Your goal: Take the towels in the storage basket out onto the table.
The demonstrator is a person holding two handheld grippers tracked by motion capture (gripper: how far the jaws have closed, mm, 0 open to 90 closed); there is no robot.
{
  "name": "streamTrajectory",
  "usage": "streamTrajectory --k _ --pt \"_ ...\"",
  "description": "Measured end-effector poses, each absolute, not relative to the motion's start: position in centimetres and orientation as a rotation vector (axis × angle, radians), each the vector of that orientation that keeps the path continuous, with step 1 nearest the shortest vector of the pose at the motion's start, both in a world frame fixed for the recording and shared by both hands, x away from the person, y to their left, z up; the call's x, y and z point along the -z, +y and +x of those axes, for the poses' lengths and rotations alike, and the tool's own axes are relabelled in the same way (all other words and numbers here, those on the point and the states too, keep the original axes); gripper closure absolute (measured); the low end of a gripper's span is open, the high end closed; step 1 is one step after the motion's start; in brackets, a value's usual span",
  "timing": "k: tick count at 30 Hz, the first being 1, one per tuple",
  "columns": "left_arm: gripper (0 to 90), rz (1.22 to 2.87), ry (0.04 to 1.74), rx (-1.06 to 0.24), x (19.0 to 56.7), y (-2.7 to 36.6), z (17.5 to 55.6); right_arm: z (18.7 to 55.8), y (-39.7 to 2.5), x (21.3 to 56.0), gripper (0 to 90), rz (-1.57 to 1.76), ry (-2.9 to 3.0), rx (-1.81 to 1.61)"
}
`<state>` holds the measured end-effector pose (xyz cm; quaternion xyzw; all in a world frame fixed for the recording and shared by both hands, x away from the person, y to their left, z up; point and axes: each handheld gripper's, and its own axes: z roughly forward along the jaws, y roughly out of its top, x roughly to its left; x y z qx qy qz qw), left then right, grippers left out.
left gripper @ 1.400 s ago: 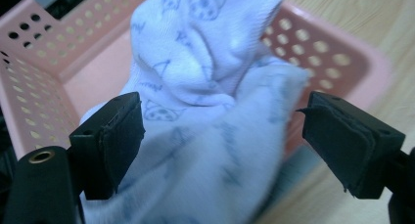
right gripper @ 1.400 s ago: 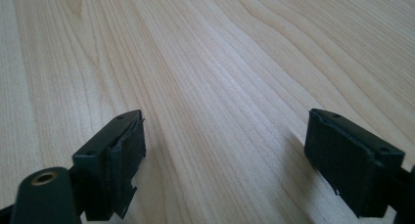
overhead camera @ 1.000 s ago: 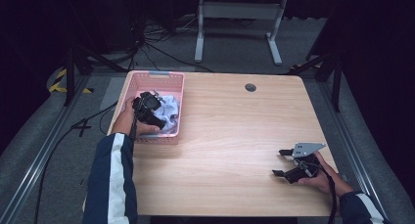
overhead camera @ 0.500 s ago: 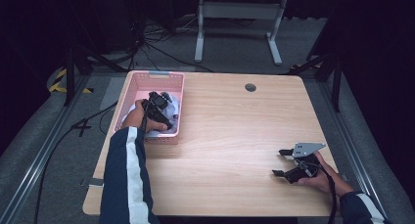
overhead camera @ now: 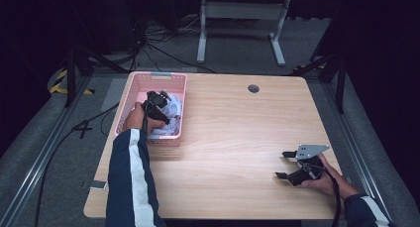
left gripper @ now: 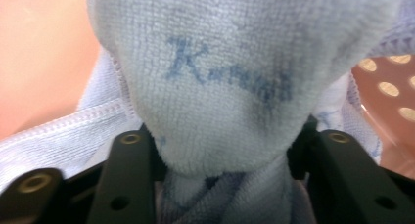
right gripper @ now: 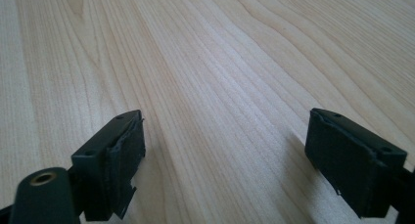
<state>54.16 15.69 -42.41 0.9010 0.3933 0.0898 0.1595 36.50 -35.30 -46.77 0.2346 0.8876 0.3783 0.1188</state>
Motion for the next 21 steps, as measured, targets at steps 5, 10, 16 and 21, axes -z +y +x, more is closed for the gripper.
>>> streamTrajectory --k 5,10,16,21 --pt "62.9 2.559 1.128 -0.372 42.0 15.6 53.6 36.5 -35.3 46.8 14.6 0.690 2.598 -1.104" --pt "65.1 2.492 1.157 -0.462 41.1 16.0 53.3 36.5 -35.3 46.8 14.6 0.690 2.598 -1.105" --pt "66.2 2.373 1.148 -0.605 38.0 17.2 52.2 36.5 -35.3 46.8 14.6 0.689 2.597 -1.105" --pt "66.4 2.292 1.123 -0.681 34.9 17.8 51.1 36.5 -35.3 46.8 14.6 0.689 2.597 -1.105"
